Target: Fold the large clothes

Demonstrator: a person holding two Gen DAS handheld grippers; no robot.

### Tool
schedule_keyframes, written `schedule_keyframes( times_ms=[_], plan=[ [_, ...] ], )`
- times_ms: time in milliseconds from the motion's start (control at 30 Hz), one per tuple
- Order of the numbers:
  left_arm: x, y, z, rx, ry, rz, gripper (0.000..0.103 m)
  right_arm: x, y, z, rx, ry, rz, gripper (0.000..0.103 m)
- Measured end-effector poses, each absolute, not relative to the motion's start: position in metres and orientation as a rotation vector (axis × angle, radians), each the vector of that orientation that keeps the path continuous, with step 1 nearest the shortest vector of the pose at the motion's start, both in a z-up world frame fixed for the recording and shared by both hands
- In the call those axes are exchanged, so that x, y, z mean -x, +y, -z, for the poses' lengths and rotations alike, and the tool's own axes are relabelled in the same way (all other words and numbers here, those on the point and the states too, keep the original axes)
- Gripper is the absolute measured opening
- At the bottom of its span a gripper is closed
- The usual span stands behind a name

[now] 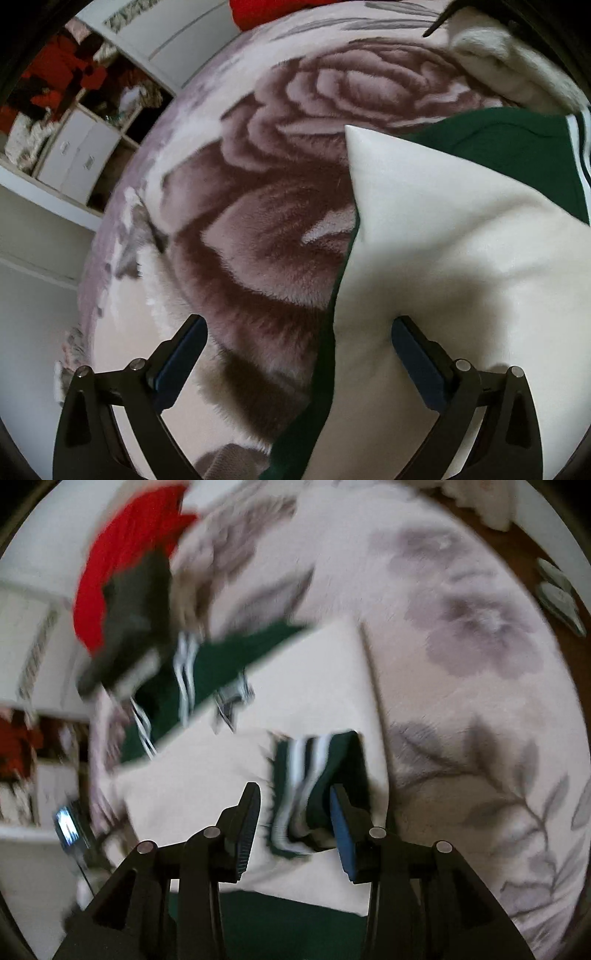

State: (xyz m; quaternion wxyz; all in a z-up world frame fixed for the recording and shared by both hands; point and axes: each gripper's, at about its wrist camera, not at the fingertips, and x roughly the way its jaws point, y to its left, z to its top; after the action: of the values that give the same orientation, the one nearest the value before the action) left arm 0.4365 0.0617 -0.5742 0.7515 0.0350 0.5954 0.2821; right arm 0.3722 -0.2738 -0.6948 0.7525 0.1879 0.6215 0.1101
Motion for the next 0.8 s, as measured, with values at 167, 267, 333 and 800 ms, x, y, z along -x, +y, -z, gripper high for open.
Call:
schedule_keyframes(
  times_ms=[167, 267, 333, 800],
  plan=[
    [-0.409, 0.056, 0.536, -0.043, 1.275, -0.632, 0.103, -0.382, -0.273, 0.714, -0.363, 1.491, -0.213, 0.041],
    [-0.348, 0.038, 0.502, 0.023, 1.257, -0.571, 0.103, -0.365, -0.280, 0.695, -0.393, 1.470, -0.237, 0.045],
    [-0.310, 0.024, 0.496, 0.054, 1.290, -0.516, 0.103, -0.341, -0.290, 0.689, -0.421, 1.481, -0.233, 0.045],
    [-0.060, -0.107, 0.580, 0.703, 1.616, -0.040, 0.078, -0.151, -0.326, 0.709, -0.461, 1.690, -0.090, 0.045]
  ],
)
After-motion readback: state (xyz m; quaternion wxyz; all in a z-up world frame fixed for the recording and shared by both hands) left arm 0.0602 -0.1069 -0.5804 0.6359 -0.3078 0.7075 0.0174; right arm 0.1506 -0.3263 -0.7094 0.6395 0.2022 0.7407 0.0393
